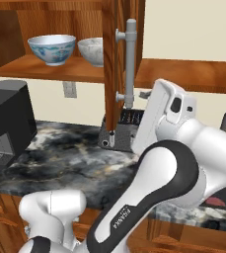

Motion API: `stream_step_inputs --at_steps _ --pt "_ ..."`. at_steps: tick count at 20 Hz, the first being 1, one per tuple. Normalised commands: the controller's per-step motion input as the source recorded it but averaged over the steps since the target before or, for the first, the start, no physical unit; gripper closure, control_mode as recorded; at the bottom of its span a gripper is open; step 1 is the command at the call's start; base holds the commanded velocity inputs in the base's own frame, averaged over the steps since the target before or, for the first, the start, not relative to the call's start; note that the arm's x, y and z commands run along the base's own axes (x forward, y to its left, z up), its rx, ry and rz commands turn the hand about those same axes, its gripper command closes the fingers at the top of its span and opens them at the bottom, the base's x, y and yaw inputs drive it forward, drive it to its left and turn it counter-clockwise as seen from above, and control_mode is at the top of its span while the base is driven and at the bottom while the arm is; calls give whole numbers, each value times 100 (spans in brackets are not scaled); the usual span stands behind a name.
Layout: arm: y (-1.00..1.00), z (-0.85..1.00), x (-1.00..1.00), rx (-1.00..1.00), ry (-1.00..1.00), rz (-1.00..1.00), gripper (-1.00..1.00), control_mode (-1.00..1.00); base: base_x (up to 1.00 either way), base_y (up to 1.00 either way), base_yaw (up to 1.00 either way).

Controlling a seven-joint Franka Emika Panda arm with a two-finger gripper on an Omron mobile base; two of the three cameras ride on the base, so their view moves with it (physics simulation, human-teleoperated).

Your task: Open the cabinet. Pick the bowls from the counter and place them in the cabinet. Then close the cabinet.

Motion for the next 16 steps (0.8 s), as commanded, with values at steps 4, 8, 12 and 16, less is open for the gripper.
stream_step_inputs --at_steps 4,8,12,16 --pt "-32 -15 24 0 0 0 -100 -100 0 0 0" --pt "-11 -3 37 2 0 0 -100 -100 0 0 0" --pt "0 0 47 2 0 0 -100 -100 0 0 0" --pt "0 0 37 1 0 0 -100 -100 0 0 0"
